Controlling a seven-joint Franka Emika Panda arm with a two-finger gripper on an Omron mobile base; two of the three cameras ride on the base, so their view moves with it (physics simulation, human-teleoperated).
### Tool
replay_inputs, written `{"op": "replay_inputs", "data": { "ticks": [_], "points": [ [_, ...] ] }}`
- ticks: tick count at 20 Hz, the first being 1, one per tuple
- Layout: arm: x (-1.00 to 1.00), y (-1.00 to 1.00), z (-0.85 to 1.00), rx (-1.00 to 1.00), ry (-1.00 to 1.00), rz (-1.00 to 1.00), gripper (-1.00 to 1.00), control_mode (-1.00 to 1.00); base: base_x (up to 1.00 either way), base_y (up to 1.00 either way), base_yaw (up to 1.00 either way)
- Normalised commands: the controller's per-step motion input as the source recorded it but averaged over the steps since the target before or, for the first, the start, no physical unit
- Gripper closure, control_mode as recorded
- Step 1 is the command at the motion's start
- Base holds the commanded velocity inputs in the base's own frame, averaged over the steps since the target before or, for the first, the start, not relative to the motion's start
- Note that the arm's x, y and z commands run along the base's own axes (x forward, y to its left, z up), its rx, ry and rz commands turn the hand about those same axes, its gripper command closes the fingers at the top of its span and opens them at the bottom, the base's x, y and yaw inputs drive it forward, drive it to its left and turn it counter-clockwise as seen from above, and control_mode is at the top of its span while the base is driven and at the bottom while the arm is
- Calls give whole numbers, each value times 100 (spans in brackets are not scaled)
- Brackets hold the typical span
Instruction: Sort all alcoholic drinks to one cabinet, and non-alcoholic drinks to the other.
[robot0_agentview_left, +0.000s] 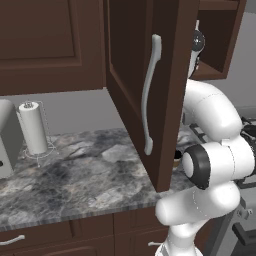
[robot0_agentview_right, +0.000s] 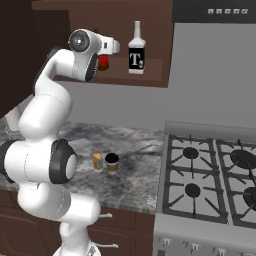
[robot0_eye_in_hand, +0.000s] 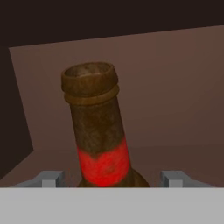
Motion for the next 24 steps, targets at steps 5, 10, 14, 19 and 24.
{"op": "replay_inputs", "data": {
  "ticks": [5,10,14,19,24],
  "points": [
    [0,0,0,0,0,0,-100,-100,0,0,0],
    [7,0,2,0,-3,0,-100,-100,0,0,0],
    [0,0,4,0,-8,0,-100,-100,0,0,0],
    [0,0,7,0,-3,-1,-100,-100,0,0,0],
    [-4,-2,9,0,0,-4,-100,-100,0,0,0]
  ]
}}
